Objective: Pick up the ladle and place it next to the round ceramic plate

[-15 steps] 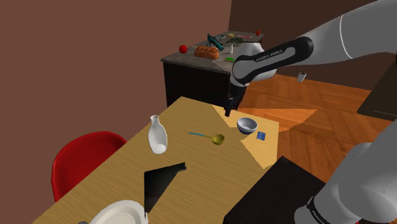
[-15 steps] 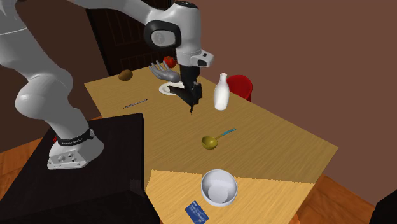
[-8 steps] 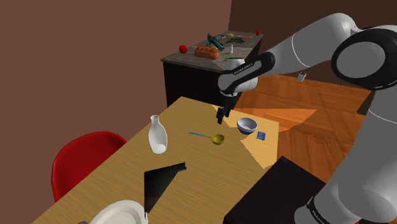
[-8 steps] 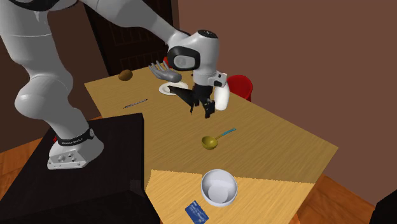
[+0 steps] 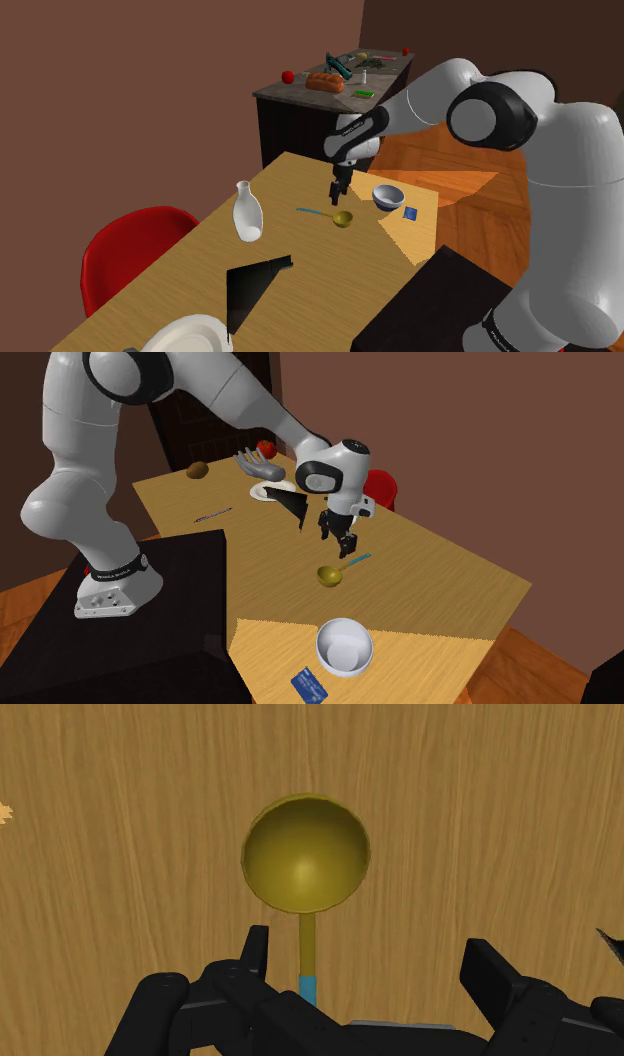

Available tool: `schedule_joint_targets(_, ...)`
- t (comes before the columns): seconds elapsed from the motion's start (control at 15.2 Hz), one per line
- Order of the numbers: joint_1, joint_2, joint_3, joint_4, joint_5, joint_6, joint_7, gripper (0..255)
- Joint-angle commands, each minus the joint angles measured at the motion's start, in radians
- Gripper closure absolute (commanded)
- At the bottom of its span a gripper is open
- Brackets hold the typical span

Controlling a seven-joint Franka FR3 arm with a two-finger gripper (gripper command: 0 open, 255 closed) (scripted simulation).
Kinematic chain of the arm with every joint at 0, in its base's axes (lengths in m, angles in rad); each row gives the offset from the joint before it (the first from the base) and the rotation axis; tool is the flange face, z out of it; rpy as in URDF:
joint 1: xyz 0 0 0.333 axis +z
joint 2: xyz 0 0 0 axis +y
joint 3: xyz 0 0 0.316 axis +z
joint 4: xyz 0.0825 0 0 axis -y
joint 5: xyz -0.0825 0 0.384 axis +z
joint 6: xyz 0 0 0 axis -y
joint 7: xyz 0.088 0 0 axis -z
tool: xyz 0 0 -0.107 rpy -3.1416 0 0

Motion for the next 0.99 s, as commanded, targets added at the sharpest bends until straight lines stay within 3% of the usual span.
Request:
schedule_joint_targets(0.0,-0.009,0.085,0.012,0.075,0.007,-0.005,-0.019,0)
schedule_joint_targets(0.4,-0.033,0.315,0.039,0.303,0.008,-0.044,-0.058,0)
schedule_joint_targets(0.92,-0.033,0.378,0.049,0.301,0.018,0.022,-0.064,0)
